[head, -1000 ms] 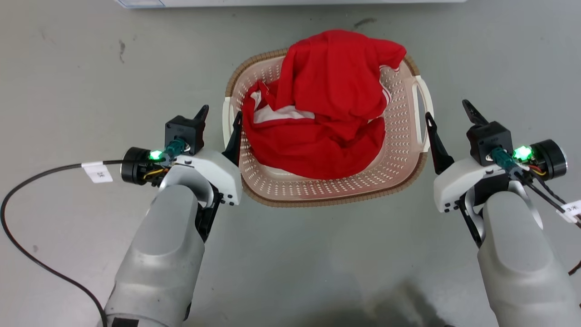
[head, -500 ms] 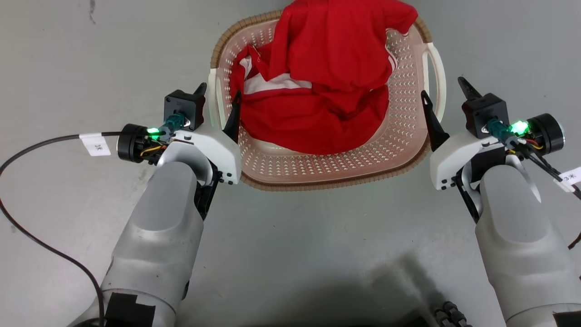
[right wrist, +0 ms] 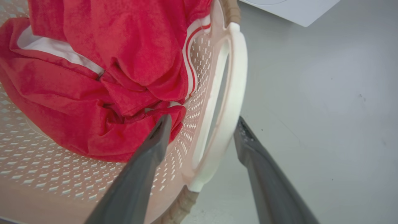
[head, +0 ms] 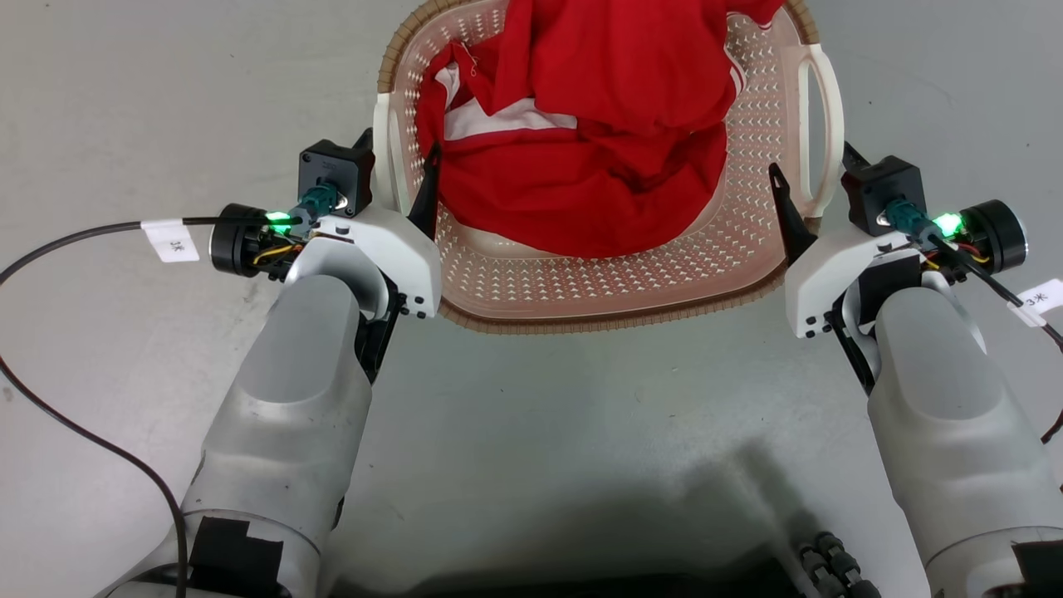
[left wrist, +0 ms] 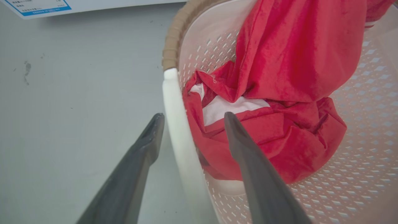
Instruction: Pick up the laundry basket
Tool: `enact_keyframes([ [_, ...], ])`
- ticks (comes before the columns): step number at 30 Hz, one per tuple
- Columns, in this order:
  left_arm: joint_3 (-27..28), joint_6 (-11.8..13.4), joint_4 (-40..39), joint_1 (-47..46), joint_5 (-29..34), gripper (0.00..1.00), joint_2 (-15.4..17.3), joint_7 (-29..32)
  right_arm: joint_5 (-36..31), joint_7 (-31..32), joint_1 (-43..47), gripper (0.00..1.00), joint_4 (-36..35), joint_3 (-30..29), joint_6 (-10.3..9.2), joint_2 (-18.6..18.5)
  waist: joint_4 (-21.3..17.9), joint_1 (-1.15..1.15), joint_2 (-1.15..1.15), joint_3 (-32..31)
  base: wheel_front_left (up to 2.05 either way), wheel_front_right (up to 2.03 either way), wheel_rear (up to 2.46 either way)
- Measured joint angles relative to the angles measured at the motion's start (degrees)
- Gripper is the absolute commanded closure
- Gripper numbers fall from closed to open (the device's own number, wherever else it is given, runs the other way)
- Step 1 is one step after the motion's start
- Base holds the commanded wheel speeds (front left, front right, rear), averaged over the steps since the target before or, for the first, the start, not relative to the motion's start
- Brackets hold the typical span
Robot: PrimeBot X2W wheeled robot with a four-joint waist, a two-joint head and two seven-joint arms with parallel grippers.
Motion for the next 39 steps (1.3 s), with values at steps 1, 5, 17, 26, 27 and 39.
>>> enact_keyframes([
  [1,-0.02,0.01,0.1,-0.01,0.0,0.0,0.01,0.0,-0.21,0.0,-0.25,0.0,0.47,-0.03,0.0,0.0,0.0,0.0,0.0,0.14,0.0,0.0,0.0],
  [5,-0.23,0.01,0.82,-0.24,-0.01,0.0,0.0,0.0,-0.23,0.01,-1.06,0.0,2.16,-0.2,0.0,0.03,0.0,0.0,0.0,0.72,0.0,0.0,0.0],
  [17,-1.44,0.26,2.47,-1.76,-0.7,1.0,-0.05,0.0,0.24,-0.11,-3.04,1.0,5.73,-0.82,0.0,0.14,0.3,-0.01,0.0,1.64,0.0,0.0,0.0],
  [26,-2.38,0.25,2.91,-1.74,-1.76,1.0,0.12,0.11,0.42,-0.03,-3.45,1.0,7.3,-0.01,-0.01,0.22,0.46,-0.01,0.0,0.16,0.0,0.0,0.0],
  [27,-2.54,0.25,3.1,-1.66,-2.03,1.0,0.11,0.11,0.42,-0.03,-3.44,1.0,7.67,0.19,-0.01,0.21,0.46,0.0,0.0,-0.25,0.0,0.0,0.0],
  [39,-5.34,-0.27,8.92,-0.92,-6.24,1.0,0.34,0.01,2.38,0.07,-3.11,1.0,12.33,4.42,-0.01,0.07,0.43,0.0,0.0,-8.59,0.0,0.0,0.0],
])
